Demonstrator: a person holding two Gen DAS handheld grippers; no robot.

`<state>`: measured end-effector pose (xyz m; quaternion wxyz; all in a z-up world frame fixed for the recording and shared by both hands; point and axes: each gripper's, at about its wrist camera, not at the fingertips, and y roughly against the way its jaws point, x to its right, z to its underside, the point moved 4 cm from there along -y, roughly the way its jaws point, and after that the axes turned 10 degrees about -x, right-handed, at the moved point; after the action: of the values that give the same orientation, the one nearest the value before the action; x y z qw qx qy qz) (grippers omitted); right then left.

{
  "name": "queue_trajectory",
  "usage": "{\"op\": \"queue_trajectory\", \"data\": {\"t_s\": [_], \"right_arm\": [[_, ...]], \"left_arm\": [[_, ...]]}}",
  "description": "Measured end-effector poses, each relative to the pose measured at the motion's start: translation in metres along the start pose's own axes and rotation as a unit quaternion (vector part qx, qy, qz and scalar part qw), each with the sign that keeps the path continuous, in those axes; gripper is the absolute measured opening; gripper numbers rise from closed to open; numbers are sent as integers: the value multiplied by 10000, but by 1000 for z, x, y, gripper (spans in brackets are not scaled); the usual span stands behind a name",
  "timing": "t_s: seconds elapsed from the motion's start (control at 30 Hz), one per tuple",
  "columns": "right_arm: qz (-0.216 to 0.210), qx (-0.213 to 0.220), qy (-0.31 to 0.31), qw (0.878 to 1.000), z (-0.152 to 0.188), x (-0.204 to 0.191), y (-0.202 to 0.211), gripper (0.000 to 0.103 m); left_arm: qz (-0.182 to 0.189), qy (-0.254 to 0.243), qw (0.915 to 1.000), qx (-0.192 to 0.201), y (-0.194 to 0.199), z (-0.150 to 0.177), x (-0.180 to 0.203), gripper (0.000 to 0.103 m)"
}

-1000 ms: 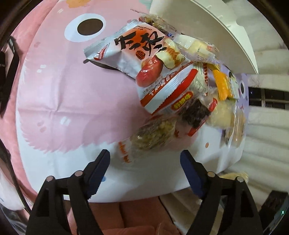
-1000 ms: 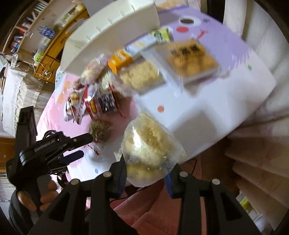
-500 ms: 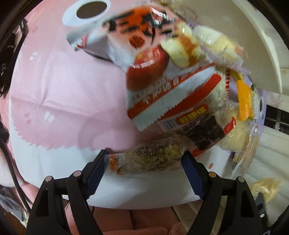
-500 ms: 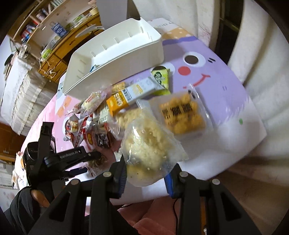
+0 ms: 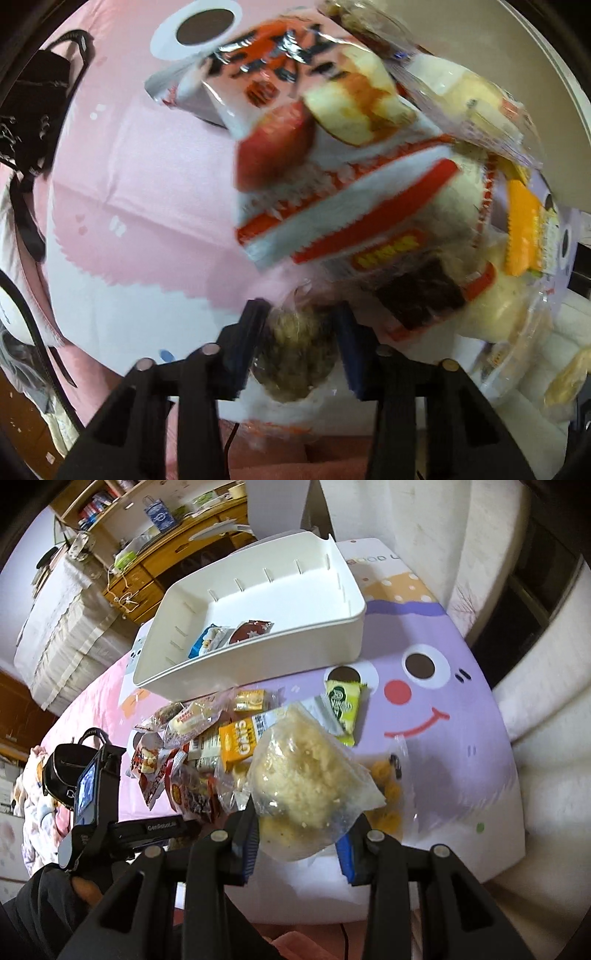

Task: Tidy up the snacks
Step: 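Lift both bags over the white box and open both tools to release them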

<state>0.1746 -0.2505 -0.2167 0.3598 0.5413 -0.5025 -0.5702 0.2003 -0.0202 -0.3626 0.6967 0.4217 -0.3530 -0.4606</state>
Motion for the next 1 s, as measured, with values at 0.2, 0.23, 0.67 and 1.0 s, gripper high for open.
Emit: {"op": "queue_trajectory", "data": {"t_s": [0.2, 0.23, 0.67, 1.0], "right_arm": [[-166, -35, 149, 9997, -20, 7, 1, 35], [-206, -29, 180, 9996, -24, 8, 1, 35], [-616, 266, 238, 9975, -67, 17, 12, 35], [-824, 758, 389, 9929, -103, 14, 25, 35]], "left_arm": [[223, 339, 9986, -354, -10, 10, 6, 34], [226, 375, 9983, -378, -9, 13, 5, 34], [83, -67, 9999, -30, 42, 44, 36, 28], [-117, -689, 9956, 616, 138, 29, 52, 28]]}}
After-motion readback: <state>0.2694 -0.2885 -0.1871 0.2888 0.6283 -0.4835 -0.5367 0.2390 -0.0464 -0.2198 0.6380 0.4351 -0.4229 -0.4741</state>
